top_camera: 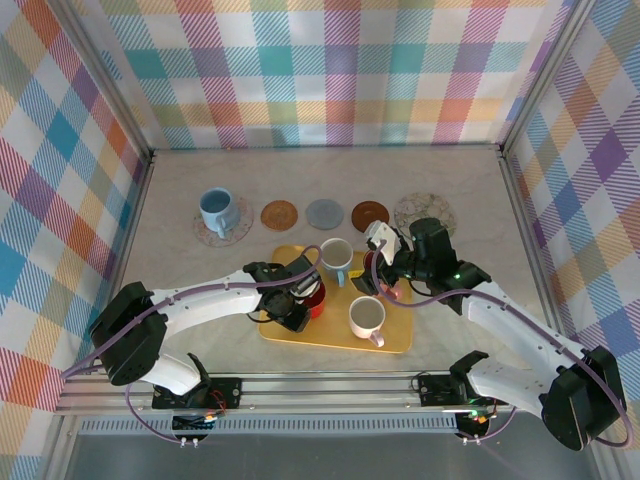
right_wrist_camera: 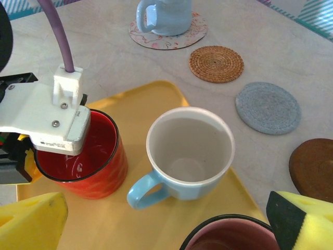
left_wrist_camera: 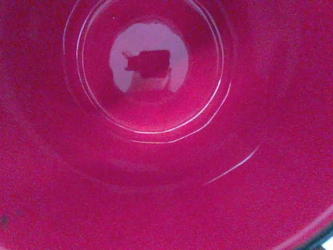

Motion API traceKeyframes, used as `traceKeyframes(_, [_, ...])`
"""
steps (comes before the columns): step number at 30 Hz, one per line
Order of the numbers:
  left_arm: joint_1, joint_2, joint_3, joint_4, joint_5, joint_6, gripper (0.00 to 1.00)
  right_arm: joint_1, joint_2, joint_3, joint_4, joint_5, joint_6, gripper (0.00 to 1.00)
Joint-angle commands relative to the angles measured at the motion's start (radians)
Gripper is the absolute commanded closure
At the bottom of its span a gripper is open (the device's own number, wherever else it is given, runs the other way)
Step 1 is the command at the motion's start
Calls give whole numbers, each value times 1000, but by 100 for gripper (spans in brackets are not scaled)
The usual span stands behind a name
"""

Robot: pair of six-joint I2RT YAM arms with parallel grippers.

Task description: Place the cup by the coaster

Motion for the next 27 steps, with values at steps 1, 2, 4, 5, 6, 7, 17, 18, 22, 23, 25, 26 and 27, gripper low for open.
traceKeyframes(1, [-5,-6,12,4,-16,-4,67,6,1,-5,13,-47,-19,1])
traceKeyframes(2, [-5,-10,11,4,-18,-4,68,7,1,-4,14,-49,-19,1])
traceKeyframes(4, [-6,-20,10,4,-24,-4,72,7,1,-4,11,-59,-22,1])
traceKeyframes(5, [-5,-23,9,4,-27,-4,74,6,1,-4,9,-66,-24,1])
traceKeyframes(6, [-5,-26,7,2,-31,-5,75,6,2,-5,6,-72,-26,1])
traceKeyframes(7, [-5,-29,6,2,-35,-6,76,6,2,-5,7,-77,-28,1])
traceKeyframes(17, [-5,-49,-10,19,-70,-24,91,5,4,-7,5,-103,-33,1])
traceKeyframes(18, [-5,-49,-6,15,-72,-24,93,6,4,-7,4,-105,-35,1])
traceKeyframes(22, [-5,-49,3,-1,-83,-16,100,6,7,-5,8,-112,-39,1])
traceKeyframes(23, [-5,-50,6,-2,-88,-15,100,6,8,-5,9,-114,-38,1])
traceKeyframes(25, [-5,-55,6,-1,-95,-14,100,6,11,-4,8,-114,-36,1])
traceKeyframes(26, [-5,-58,5,2,-97,-14,100,6,12,-4,9,-115,-36,1])
traceKeyframes(27, [-5,-64,3,5,-99,-14,100,6,13,-4,9,-117,-36,1])
